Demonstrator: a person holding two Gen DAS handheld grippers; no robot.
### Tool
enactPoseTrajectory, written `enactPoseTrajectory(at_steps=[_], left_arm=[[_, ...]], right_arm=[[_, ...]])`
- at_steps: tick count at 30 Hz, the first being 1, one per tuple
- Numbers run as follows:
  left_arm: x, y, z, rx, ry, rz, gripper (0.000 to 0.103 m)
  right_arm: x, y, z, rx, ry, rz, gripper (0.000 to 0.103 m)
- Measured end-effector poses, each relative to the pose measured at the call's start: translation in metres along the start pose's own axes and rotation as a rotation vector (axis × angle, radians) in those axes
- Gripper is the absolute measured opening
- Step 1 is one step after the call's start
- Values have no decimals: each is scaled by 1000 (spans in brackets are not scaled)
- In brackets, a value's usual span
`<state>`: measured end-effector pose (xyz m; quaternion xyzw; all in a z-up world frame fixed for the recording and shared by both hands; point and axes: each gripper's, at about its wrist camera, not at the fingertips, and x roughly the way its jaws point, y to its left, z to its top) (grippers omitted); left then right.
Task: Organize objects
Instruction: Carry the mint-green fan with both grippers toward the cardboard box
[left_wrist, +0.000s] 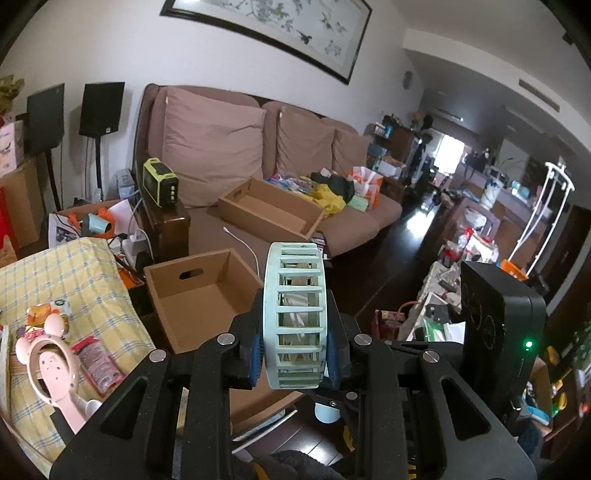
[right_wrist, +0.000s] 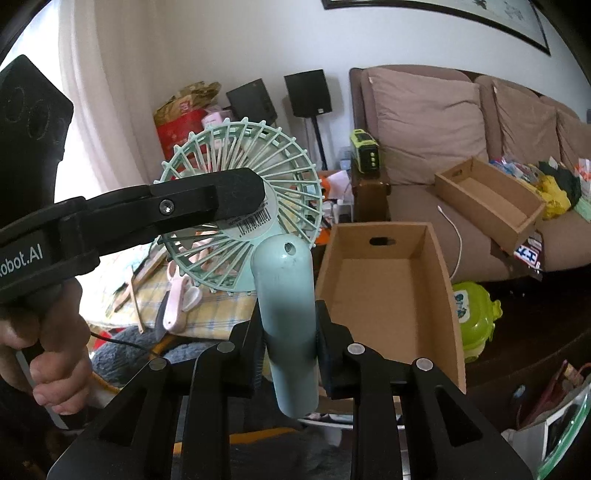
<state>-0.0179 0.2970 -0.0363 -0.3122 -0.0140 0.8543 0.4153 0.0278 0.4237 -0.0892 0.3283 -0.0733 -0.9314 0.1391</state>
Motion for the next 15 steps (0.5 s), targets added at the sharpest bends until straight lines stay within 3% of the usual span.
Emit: enactPoseTrajectory(at_steps=[15], left_arm=[[32,-22,4,13,36,-32,24]], right_arm=[[-5,-38,-5,68,-2,-32,24]])
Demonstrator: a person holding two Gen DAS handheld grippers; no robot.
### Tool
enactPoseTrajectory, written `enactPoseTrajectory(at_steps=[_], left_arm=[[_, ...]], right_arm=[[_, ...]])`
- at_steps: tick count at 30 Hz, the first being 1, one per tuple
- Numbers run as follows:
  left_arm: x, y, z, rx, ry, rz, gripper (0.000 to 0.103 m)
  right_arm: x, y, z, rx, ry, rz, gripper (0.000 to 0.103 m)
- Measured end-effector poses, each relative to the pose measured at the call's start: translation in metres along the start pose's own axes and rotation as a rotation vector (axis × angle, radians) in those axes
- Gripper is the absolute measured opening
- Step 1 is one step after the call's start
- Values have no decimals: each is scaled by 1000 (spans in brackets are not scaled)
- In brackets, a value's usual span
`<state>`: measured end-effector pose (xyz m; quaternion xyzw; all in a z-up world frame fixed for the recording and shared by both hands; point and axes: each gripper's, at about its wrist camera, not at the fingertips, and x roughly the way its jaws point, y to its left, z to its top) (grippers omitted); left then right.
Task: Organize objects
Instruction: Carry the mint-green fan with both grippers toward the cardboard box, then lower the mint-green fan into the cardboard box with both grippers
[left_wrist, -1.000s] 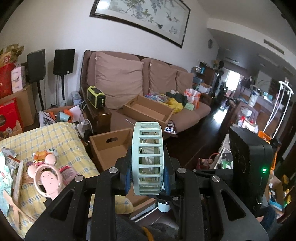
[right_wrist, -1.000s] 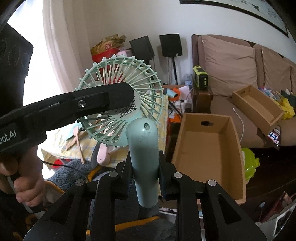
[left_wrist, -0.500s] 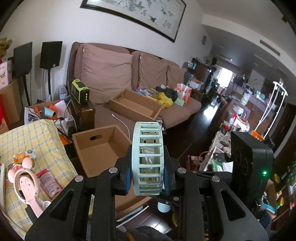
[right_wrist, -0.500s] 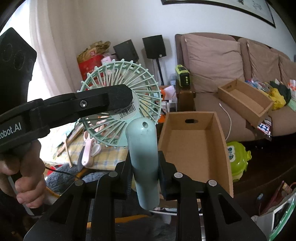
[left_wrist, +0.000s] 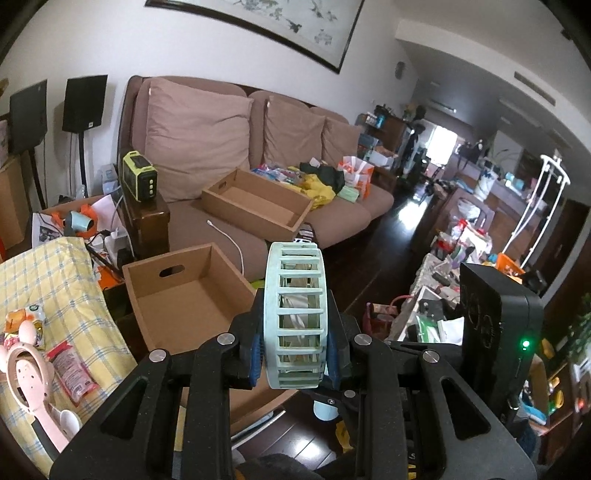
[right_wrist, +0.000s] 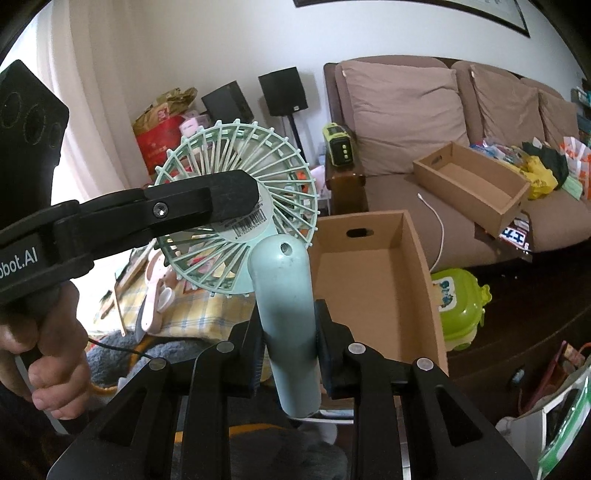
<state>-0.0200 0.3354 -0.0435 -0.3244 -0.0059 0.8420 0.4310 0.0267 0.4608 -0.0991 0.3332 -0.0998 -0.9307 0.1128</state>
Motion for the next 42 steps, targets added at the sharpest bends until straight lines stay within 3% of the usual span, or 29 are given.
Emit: enactPoseTrajectory(at_steps=[12,18,23,36,42], left_arm=[[15,-29,11,29,-2,-45,25],[31,-20,7,-15,30,-53,25],[43,-23,-6,58,32,-16,25],[84,12,-27,-107,145,-23,24],[97,15,-33,-119,176,16,24]], right_arm=[[-28,-24,3,25,-36,-88,24],[-17,-30,0,32,-1,-120,25],[-1,-39,-7,69,25,-94,25],[35,-60,-30,115,107,-118,25],[47,-68,-36,153,126,-109,25]])
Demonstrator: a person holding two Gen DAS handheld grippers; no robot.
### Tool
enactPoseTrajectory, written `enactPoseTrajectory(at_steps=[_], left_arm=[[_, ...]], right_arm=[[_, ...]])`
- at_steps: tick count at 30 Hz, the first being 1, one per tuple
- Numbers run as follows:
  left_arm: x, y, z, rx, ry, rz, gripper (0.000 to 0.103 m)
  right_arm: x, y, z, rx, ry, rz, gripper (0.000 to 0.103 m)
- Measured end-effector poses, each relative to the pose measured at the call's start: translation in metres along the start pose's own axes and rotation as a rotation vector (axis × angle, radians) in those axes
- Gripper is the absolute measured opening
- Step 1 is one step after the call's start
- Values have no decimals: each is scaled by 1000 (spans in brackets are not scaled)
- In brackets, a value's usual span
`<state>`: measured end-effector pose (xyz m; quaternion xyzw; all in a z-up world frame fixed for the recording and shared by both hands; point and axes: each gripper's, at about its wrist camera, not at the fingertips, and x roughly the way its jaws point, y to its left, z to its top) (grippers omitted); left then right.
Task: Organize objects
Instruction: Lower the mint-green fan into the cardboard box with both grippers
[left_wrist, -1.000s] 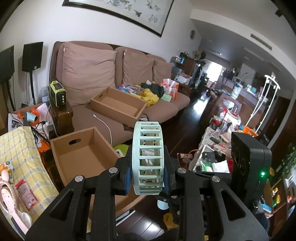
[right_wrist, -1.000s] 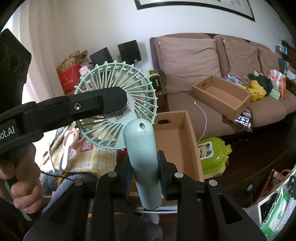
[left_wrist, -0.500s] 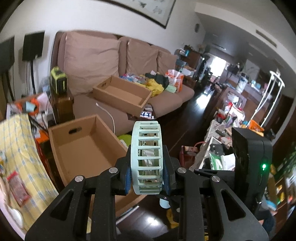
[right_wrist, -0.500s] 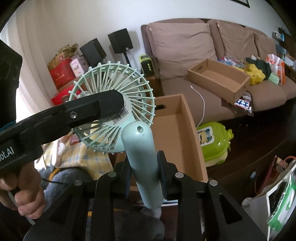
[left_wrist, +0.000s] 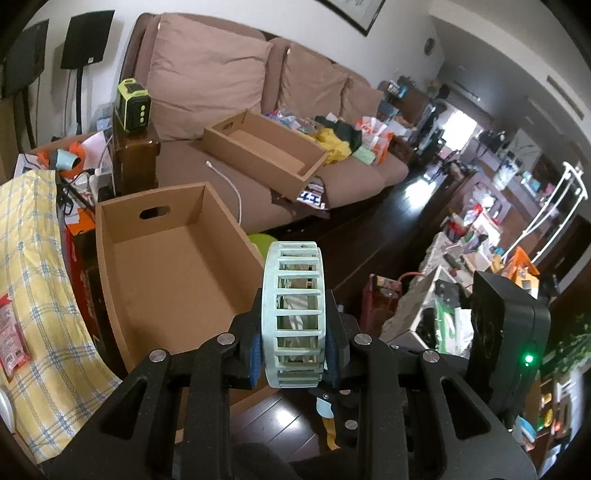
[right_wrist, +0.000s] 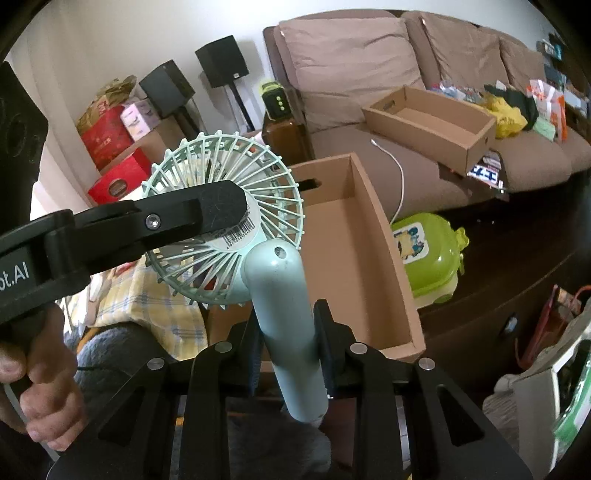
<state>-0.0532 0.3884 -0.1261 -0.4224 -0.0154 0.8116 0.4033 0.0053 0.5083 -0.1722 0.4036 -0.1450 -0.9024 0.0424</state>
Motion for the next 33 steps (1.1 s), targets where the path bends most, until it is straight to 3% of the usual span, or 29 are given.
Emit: enactPoseTrajectory(at_steps=[17,33], left_arm=[[29,23,-10,-66,83,45,24],[23,44,1,-65,19,138,25]], right_arm=[[35,-10,-13,73,59,19,26],[68,2,14,56,33,84,27]])
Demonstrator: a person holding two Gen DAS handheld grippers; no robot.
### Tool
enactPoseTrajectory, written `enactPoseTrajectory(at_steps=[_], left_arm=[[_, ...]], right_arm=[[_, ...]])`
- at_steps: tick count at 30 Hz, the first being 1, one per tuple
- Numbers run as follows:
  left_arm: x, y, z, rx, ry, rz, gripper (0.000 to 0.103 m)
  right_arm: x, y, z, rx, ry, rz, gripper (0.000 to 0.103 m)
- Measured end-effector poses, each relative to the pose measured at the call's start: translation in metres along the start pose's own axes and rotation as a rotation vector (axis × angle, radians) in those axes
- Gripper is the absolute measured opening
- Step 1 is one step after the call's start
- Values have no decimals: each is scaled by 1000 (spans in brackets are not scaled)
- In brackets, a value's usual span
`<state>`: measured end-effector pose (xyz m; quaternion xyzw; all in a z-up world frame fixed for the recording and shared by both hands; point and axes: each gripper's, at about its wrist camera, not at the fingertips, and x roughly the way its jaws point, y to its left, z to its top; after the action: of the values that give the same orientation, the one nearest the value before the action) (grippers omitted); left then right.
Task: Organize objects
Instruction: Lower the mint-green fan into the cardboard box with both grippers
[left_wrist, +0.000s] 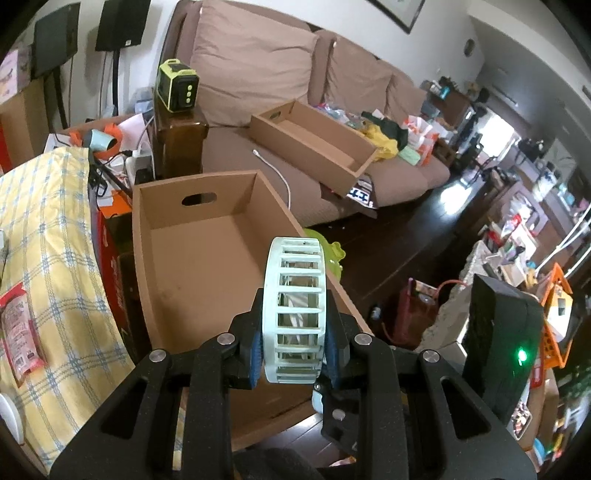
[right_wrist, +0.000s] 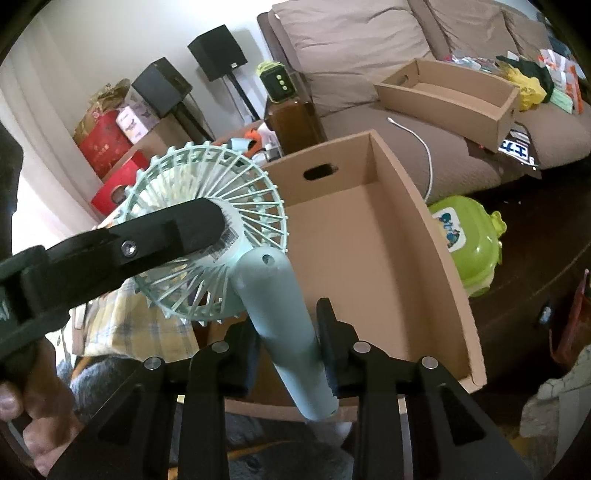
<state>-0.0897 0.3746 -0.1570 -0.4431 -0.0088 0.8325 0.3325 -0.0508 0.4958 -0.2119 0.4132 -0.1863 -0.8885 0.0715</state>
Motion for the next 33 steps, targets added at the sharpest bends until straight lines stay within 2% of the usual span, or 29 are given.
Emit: enactPoseTrajectory(at_steps=[3,12,21,33], left_arm=[[5,0,0,1,10,3,25],[19,-8,-7,42,19,10,25],[29,1,-9,18,51,5,25],[28,-8,-8,77,39,14,25]], right_arm=[[2,4,-2,-32,4,-14,26],[8,-12,-5,-3,24,-15,26],[18,-14,-10,-6,68,-17,26],[15,-9,-11,-30,36,-39,26]])
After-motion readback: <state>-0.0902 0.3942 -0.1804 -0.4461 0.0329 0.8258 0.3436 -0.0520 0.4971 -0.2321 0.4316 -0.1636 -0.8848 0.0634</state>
